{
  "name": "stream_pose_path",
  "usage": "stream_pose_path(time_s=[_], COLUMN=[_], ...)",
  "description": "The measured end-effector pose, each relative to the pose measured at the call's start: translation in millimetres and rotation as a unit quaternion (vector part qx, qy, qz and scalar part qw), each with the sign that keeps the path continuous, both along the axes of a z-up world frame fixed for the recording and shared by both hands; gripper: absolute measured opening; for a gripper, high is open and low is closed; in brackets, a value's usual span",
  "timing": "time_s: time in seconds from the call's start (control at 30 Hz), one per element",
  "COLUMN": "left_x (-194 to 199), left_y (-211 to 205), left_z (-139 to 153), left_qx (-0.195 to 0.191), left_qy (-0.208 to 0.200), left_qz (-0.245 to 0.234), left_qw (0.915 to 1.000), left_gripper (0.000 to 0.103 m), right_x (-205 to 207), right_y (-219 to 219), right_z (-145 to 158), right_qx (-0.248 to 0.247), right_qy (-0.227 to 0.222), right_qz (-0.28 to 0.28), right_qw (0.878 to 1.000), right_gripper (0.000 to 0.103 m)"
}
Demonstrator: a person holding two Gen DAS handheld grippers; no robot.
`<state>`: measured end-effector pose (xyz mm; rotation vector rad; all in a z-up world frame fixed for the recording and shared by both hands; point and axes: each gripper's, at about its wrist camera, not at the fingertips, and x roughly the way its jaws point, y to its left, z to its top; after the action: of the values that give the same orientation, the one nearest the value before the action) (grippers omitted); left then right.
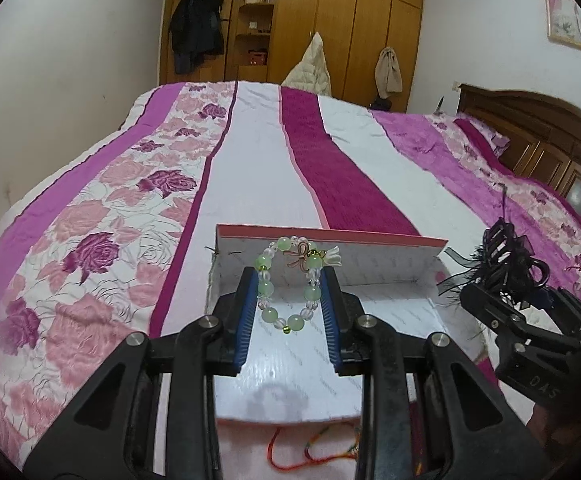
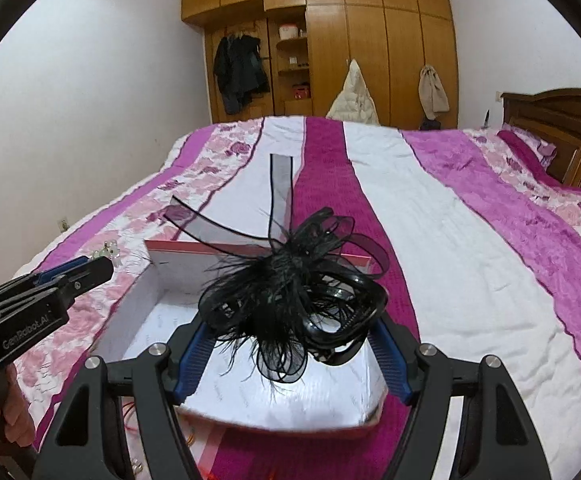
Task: Organize jewelry
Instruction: 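Carry the bracelet with the left tool while the right tool carries the clip into the box, then open the left tool to drop the bracelet while the right tool releases the clip in the box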
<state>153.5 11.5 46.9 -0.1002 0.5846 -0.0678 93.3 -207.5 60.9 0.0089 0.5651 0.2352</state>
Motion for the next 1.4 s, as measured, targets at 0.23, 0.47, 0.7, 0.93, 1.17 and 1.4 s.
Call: stream_pose_path(time_s=[0.23, 0.47, 0.7, 0.93, 1.17, 1.4], left_x=[33.4, 67.0, 91.8, 93.1, 89.5, 77.3], left_y=[-8.6, -17.0, -17.1, -12.9, -19.7, -24.5], left_z=[-18.8, -43.9, -68.9, -82.5, -77.3, -56.8], left_qx=[0.019, 0.029, 0.034, 0.018, 0.022, 0.012], left_qy=[0.031, 0.085, 0.159, 0.187, 0.173, 0.145], left_qz=[-0.002, -0.011, -0.013, -0.004, -0.017, -0.025], left_qw=[0.9993, 0.9959, 0.9866, 0.9823, 0.9845, 0.9891], left_gripper=[0.023, 0.023, 0.024, 0.025, 0.040, 0.058], right_x=[51.8, 89.4, 114.4, 125.4, 121.1, 107.3], right_y=[-2.3, -1.0, -5.3, -1.0, -6.1, -0.7], right_z=[-28.8, -53.0, -71.4, -77.2, -78.1, -62.4], right_qx=[0.010, 0.008, -0.015, -0.024, 0.002, -0.002], right_qy=[0.063, 0.110, 0.151, 0.170, 0.171, 0.138], right_qz=[-0.009, -0.024, -0.044, -0.034, -0.030, -0.015], right_qw=[0.998, 0.994, 0.988, 0.985, 0.985, 0.990], right_gripper=[0.074, 0.074, 0.073, 0.072, 0.075, 0.089])
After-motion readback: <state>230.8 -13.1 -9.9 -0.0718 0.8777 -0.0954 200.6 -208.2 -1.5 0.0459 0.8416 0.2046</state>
